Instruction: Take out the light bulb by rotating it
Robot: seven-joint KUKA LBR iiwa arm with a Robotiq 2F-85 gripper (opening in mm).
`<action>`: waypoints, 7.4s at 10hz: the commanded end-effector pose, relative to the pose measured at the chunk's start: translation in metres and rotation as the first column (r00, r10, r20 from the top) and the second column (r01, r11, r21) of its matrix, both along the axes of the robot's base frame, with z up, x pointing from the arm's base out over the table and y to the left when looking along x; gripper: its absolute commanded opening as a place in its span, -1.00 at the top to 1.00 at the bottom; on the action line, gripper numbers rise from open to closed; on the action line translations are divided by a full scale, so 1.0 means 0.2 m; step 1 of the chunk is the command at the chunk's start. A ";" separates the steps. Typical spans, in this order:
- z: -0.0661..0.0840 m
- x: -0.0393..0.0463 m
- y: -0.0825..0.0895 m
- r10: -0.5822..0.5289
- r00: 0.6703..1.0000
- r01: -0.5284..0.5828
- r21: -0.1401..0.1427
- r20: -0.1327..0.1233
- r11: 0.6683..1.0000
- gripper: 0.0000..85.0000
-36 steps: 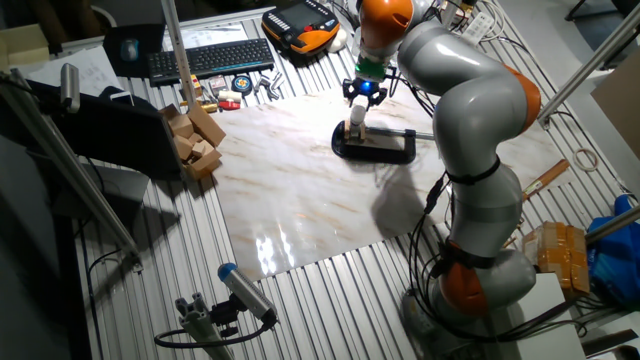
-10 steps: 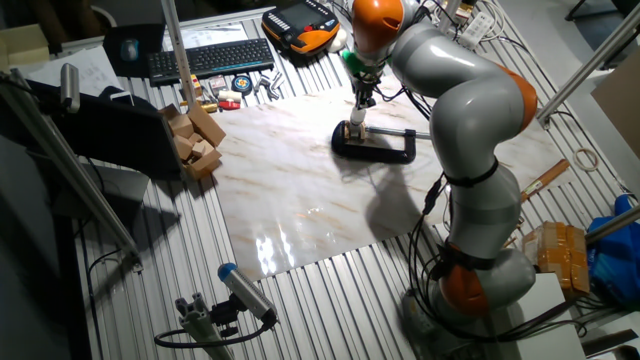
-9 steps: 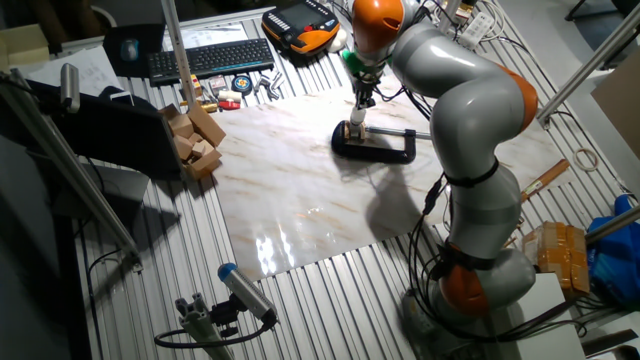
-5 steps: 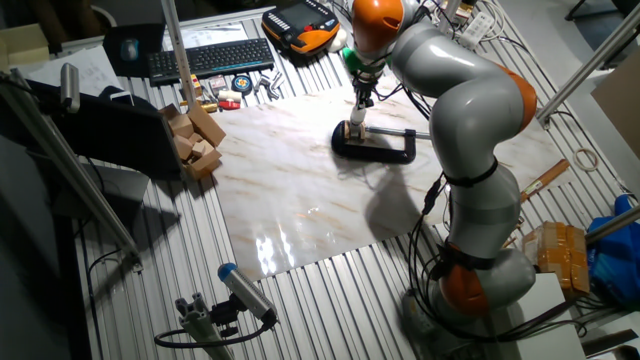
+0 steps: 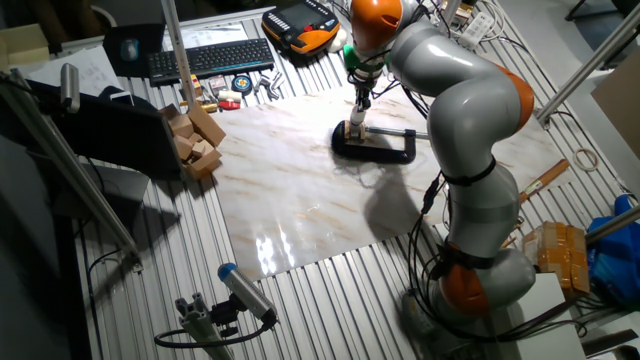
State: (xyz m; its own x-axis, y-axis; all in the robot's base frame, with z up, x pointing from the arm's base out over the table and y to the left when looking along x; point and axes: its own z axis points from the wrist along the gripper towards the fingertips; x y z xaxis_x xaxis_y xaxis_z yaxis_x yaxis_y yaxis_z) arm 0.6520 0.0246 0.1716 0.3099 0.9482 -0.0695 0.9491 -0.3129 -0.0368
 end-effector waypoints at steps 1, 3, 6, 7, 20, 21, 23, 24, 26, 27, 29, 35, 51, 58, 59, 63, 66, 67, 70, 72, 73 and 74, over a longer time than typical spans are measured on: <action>0.00 0.000 0.00 -0.737 0.676 0.737 -0.001 -0.005 0.676 -0.20; -0.02 0.000 -0.02 -0.728 0.685 0.728 -0.001 0.002 0.685 -0.20; -0.05 -0.010 -0.04 -0.719 0.695 0.719 0.015 0.004 0.695 -0.20; -0.05 -0.010 -0.04 -0.717 0.697 0.716 0.019 0.008 0.697 -0.20; -0.07 -0.006 -0.04 -0.679 0.734 0.679 0.021 0.018 0.734 -0.60; -0.08 -0.004 -0.04 -0.676 0.737 0.676 0.019 0.018 0.737 -0.60; -0.09 -0.001 -0.04 -0.673 0.740 0.672 0.021 0.024 0.740 -0.60; -0.10 -0.001 -0.04 -0.670 0.742 0.670 0.019 0.027 0.742 -0.60; -0.11 -0.001 -0.04 -0.669 0.743 0.669 0.016 0.030 0.743 -0.60; -0.11 -0.001 -0.04 -0.669 0.743 0.669 0.016 0.030 0.743 -0.60; -0.12 0.004 -0.04 -0.666 0.746 0.665 0.014 0.028 0.746 -0.60; -0.17 0.012 -0.05 -0.655 0.755 0.655 0.026 0.040 0.756 -0.60; -0.30 0.046 -0.10 -0.645 0.763 0.644 0.043 0.045 0.764 -0.60; -0.30 0.042 -0.09 -0.631 0.774 0.629 0.049 0.058 0.776 -0.60; -0.30 0.041 -0.09 -0.627 0.777 0.625 0.053 0.060 0.779 -0.20; -0.30 0.040 -0.08 -0.609 0.790 0.606 0.058 0.074 0.793 -0.20; -0.30 0.040 -0.08 -0.573 0.815 0.569 0.068 0.092 0.820 0.20; -0.30 0.040 -0.08 -0.569 0.817 0.565 0.067 0.093 0.822 0.60; -0.29 0.039 -0.08 -0.553 0.828 0.550 0.063 0.094 0.833 1.00; -0.28 0.039 -0.08 -0.528 0.844 0.525 0.054 0.097 0.849 1.00; -0.28 0.039 -0.08 -0.522 0.847 0.519 0.055 0.098 0.853 1.00; -0.28 0.038 -0.08 -0.511 0.853 0.508 0.057 0.102 0.860 1.00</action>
